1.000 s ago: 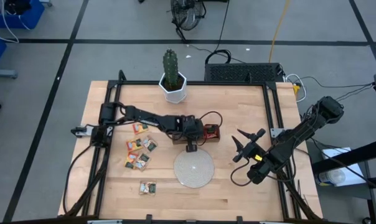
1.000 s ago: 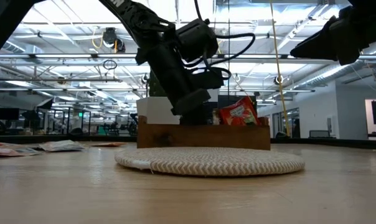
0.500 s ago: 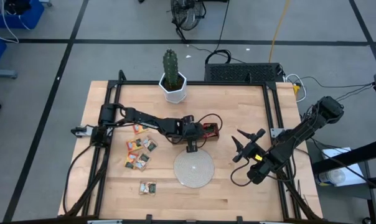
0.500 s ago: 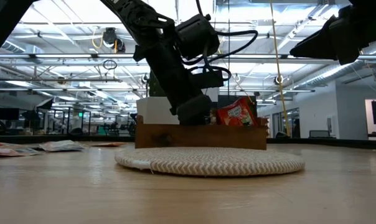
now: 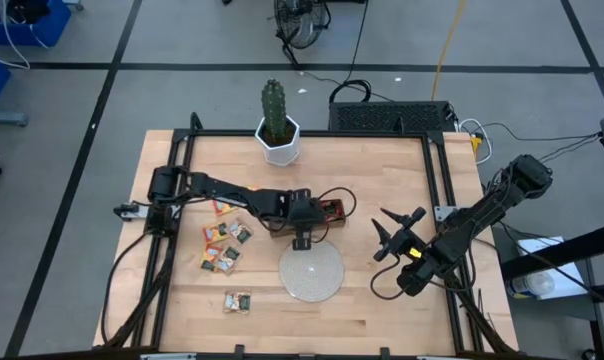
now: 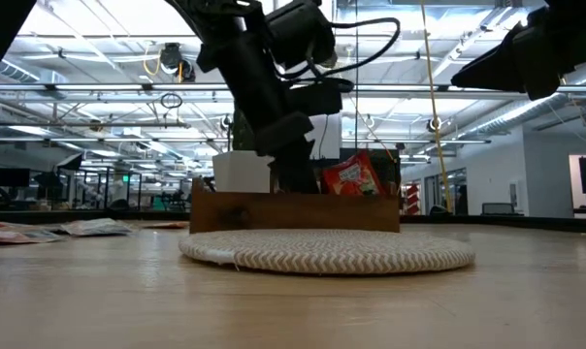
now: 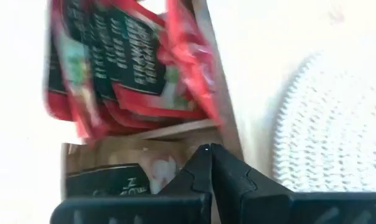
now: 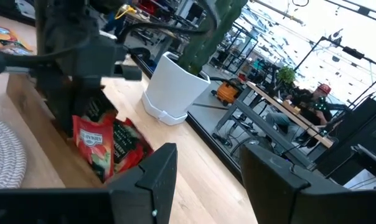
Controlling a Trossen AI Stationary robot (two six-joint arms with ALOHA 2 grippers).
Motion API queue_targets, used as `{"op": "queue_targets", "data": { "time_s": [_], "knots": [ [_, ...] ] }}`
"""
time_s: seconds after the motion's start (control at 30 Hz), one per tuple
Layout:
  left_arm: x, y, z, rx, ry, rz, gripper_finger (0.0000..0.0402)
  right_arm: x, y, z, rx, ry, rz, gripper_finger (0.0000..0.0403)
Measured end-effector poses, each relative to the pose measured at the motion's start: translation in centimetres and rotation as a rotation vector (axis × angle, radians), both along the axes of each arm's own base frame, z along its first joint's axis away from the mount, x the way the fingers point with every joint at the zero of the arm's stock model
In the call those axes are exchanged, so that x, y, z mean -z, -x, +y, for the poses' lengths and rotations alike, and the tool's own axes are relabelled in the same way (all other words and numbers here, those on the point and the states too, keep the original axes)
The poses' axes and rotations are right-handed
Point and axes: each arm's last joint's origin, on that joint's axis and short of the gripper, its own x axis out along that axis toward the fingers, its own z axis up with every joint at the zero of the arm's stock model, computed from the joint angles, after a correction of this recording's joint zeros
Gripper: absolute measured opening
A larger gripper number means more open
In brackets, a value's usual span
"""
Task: Pick & Place Tea
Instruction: Put the brown tea bag into the middle section of the wooden organizer
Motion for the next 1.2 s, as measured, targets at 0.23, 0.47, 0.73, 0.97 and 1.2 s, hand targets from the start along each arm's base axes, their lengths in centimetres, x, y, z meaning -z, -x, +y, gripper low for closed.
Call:
{"op": "queue_targets", "data": {
  "time_s": [0.23,0.47,0.73,0.97,1.2],
  "knots": [
    [0.0,0.0,-0.3,0.029,0.033,-0.001,0.0003,0.0,0.0,0.0,0.000,-0.003,-0.004,0.0160],
    [-1.5,0.2,-0.8,0.040,0.037,-0.046,0.0029,-0.1,-0.2,0.1,-0.003,0.003,0.001,0.0160],
    [-3.3,0.8,-1.3,0.031,0.055,-0.073,0.0037,-0.1,-0.2,0.2,-0.003,0.003,0.001,0.0160],
    [-8.2,4.1,-2.8,0.024,0.096,-0.087,0.0037,-0.1,-0.2,0.2,-0.003,0.004,0.003,0.0160],
    [-9.4,9.2,-3.6,-0.049,0.175,-0.166,0.0037,-0.1,-0.1,0.1,-0.003,0.010,0.009,0.0160]
  ]
}}
